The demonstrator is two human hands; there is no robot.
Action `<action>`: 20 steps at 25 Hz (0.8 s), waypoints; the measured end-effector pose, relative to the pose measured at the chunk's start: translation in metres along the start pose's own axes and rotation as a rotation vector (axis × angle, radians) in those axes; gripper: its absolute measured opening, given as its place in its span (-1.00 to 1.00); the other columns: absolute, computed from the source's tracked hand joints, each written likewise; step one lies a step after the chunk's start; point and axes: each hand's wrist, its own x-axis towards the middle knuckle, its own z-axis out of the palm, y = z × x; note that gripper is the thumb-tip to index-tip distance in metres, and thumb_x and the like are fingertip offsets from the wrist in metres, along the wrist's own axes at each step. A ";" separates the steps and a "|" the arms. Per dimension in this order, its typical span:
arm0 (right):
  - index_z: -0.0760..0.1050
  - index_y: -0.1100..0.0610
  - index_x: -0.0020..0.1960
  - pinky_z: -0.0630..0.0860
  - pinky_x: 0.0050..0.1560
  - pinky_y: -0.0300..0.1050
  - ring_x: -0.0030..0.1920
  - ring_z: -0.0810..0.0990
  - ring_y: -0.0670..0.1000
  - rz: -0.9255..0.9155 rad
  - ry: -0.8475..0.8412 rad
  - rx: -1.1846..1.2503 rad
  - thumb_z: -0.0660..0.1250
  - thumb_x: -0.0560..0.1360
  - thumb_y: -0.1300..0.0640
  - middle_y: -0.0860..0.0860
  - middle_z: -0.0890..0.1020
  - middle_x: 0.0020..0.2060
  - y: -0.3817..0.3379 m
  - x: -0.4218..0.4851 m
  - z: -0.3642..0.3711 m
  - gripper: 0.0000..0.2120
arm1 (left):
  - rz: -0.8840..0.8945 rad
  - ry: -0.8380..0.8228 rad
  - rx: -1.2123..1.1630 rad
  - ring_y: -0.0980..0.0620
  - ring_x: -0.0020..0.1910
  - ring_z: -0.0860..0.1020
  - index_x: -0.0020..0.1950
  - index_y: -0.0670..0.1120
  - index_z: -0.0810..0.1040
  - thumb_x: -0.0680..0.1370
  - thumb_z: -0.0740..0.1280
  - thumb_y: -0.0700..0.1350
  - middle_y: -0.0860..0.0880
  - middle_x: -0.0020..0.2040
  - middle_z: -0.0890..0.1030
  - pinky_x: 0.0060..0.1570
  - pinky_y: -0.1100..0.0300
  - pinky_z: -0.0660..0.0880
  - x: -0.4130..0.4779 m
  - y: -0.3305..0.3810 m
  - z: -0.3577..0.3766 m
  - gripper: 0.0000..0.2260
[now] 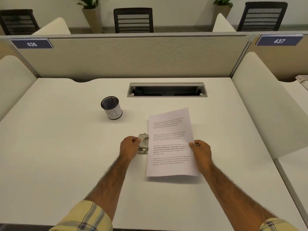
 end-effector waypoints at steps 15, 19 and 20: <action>0.60 0.19 -0.14 0.47 -0.30 -0.17 -0.28 0.64 0.02 0.021 -0.035 -0.030 0.33 0.53 0.21 0.01 0.71 -0.23 -0.005 0.004 0.025 -0.88 | 0.111 -0.018 0.212 0.19 -0.24 0.51 0.01 -0.09 0.64 0.64 0.32 -0.10 0.01 -0.09 0.65 -0.35 0.45 0.37 0.002 -0.003 0.001 -0.87; 0.60 0.18 -0.14 0.46 -0.31 -0.18 -0.28 0.64 0.01 0.022 -0.030 -0.031 0.33 0.53 0.21 0.00 0.70 -0.23 -0.005 0.006 0.025 -0.88 | 0.128 -0.024 0.249 0.20 -0.25 0.49 -0.01 -0.06 0.62 0.64 0.31 -0.09 -0.02 -0.06 0.66 -0.39 0.43 0.30 0.003 -0.004 0.002 -0.89; 0.60 0.18 -0.14 0.46 -0.32 -0.19 -0.29 0.63 0.00 0.023 -0.027 -0.032 0.33 0.53 0.21 0.00 0.70 -0.24 -0.005 0.006 0.026 -0.88 | 0.128 -0.026 0.257 0.19 -0.25 0.50 -0.02 -0.05 0.60 0.64 0.31 -0.09 -0.04 -0.04 0.68 -0.36 0.41 0.28 0.003 -0.004 0.002 -0.90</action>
